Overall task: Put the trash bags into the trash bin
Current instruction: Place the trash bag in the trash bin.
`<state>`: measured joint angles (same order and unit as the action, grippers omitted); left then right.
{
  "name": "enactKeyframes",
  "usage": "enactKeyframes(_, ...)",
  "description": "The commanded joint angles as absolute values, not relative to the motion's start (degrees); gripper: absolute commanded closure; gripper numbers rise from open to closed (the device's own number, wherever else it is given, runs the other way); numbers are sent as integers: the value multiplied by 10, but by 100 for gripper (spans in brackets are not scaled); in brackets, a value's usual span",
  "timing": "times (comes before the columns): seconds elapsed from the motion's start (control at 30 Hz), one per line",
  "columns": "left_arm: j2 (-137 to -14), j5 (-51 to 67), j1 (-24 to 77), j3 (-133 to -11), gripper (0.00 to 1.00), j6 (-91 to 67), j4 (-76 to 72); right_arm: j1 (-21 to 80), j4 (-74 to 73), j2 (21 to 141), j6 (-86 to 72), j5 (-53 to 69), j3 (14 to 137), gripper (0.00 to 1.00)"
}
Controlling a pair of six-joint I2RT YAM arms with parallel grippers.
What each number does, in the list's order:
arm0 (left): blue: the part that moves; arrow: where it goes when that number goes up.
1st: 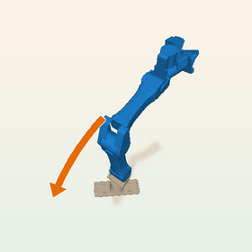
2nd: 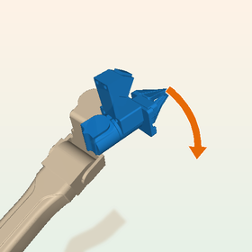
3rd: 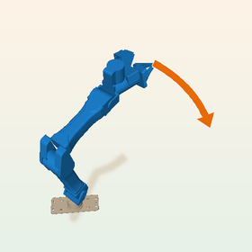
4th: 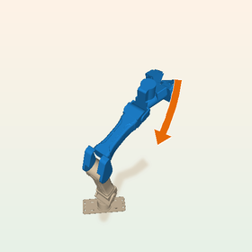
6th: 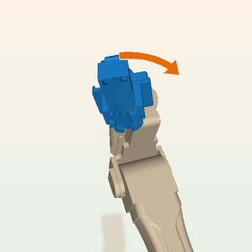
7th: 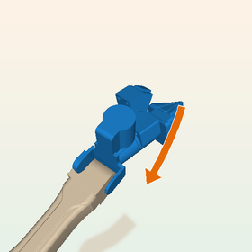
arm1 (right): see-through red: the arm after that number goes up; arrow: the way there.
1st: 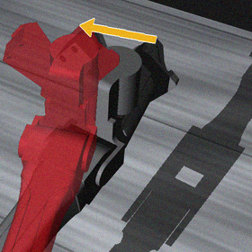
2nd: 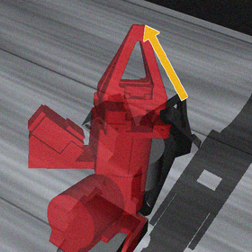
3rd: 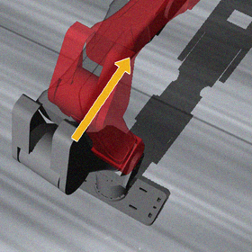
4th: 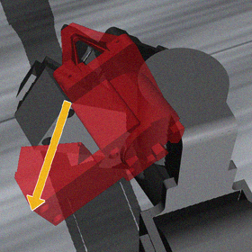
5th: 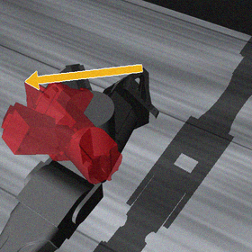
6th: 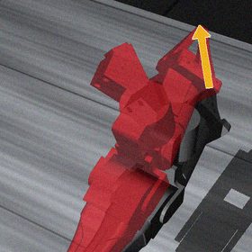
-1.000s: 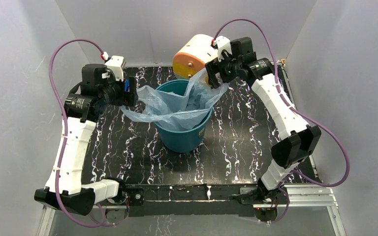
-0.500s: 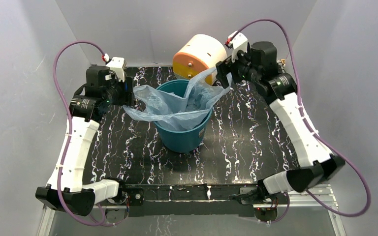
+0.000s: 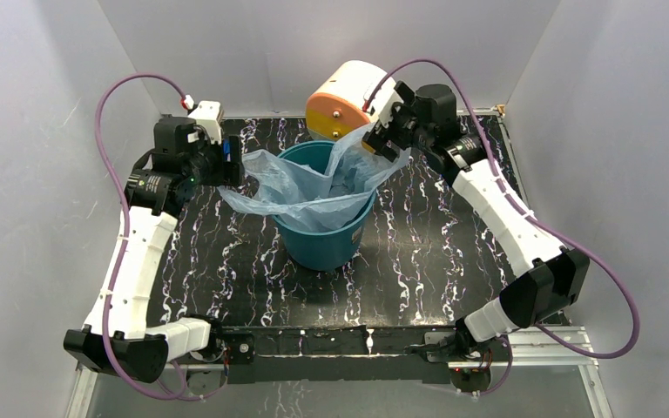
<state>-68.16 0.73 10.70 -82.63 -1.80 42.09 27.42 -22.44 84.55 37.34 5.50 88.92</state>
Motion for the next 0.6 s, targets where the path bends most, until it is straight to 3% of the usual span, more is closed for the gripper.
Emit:
enactKeyframes(0.0,-671,43,105,-863,21,-4,422,289,-197,842,443,48,930,1)
enactKeyframes(0.17,-691,77,105,-900,18,35,429,297,-215,856,471,7,934,1)
enactKeyframes(0.33,-717,165,105,-911,31,138,471,298,-205,847,503,-40,922,2)
enactKeyframes(0.57,-731,205,104,-920,41,167,495,299,-235,853,493,38,941,5)
